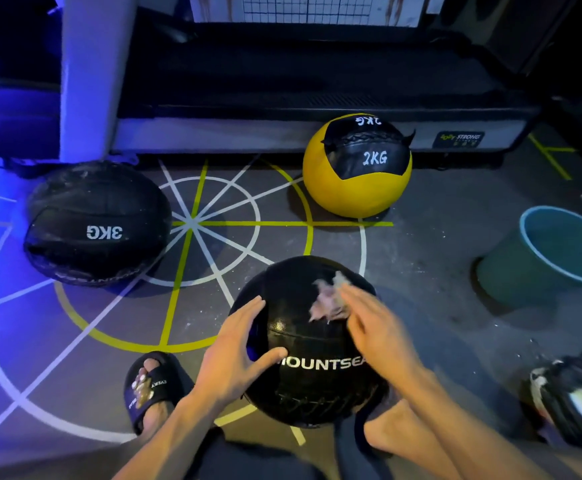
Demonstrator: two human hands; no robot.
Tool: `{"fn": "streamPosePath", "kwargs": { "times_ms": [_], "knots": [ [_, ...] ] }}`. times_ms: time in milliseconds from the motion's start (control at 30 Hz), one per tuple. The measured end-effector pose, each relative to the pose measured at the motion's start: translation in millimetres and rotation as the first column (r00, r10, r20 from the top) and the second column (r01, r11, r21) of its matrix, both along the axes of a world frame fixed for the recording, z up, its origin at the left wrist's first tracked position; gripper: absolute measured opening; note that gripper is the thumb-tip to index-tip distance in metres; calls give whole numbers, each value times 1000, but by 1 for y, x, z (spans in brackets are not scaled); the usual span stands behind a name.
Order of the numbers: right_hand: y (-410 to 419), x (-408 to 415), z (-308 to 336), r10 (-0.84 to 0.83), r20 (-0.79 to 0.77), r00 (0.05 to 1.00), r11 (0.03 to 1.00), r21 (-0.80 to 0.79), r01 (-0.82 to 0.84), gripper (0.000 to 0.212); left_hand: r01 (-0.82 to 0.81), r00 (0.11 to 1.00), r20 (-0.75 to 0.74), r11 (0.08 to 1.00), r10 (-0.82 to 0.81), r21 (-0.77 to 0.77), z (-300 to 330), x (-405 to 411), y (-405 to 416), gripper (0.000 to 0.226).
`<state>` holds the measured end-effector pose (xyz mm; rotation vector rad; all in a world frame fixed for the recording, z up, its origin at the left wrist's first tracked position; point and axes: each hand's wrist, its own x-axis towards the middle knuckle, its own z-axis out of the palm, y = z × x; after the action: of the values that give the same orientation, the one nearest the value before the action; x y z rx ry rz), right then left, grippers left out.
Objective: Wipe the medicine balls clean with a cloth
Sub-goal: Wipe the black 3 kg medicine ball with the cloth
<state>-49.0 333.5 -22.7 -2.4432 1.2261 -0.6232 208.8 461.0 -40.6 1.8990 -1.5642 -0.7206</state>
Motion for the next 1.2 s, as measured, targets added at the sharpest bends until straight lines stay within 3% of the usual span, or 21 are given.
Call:
{"fn": "streamPosePath", "kwargs": {
  "times_ms": [100, 167, 300, 400, 467, 533, 600, 633, 700, 767, 867, 933, 1067, 1133, 1200],
  "knots": [
    [-13, -10, -7, -354, 67, 933, 911, 248, 328, 34, 18, 1000, 5, 1000, -18, -5, 3, -4, -1, 95],
    [-8, 8, -1, -383, 136, 913, 900, 275, 337, 35, 12, 1000, -4, 1000, -12, -6, 5, -11, -3, 100],
    [10, 58, 9, -48, 90, 995, 997, 70, 42, 40, -99, 994, -44, 995, 99, -11, 1, -22, -1, 105],
    [-5, 47, 15, 152, 20, 988, 985, 76, -153, 43, -124, 990, -63, 992, 124, -1, -4, -14, 12, 102],
    [-26, 26, 4, 21, 4, 1000, 986, 165, -22, 36, -124, 990, -61, 992, 124, 10, -7, -7, 20, 101],
    [-44, 8, -3, -312, -76, 947, 888, 331, 319, 26, -123, 990, -66, 992, 125, 21, -8, -4, 28, 100],
    [-38, 10, -7, -416, -81, 906, 835, 359, 416, 27, -124, 989, -84, 992, 126, 23, -6, -2, 32, 99],
    [-27, 20, -6, -379, 26, 925, 873, 341, 348, 30, -126, 987, -92, 992, 128, 24, -5, 1, 34, 99],
    [4, 47, 5, -144, 238, 961, 970, 226, 90, 35, -128, 986, -99, 991, 132, 45, -5, 10, 37, 99],
    [29, 68, 3, 48, 229, 972, 993, 97, -72, 36, -121, 989, -74, 991, 125, 64, -2, 20, 38, 100],
    [40, 78, -3, 64, 190, 980, 996, 56, -76, 39, -112, 993, -20, 994, 112, 14, 15, 17, 27, 100],
    [45, 80, -2, 100, 197, 975, 993, 39, -110, 42, -22, 998, 51, 999, 23, -29, 24, 4, 12, 110],
    [51, 68, 2, 181, 113, 977, 983, -11, -181, 53, 16, 987, 162, 1000, -14, -12, 17, -11, -2, 120],
    [43, 51, 2, 138, 119, 983, 990, -40, -134, 46, 2, 992, 128, 1000, -3, 14, 15, -8, 2, 120],
    [31, 33, -2, -29, 170, 985, 998, 52, 20, 39, 2, 995, 103, 999, -5, 32, 17, -4, 4, 123]
  ]
}}
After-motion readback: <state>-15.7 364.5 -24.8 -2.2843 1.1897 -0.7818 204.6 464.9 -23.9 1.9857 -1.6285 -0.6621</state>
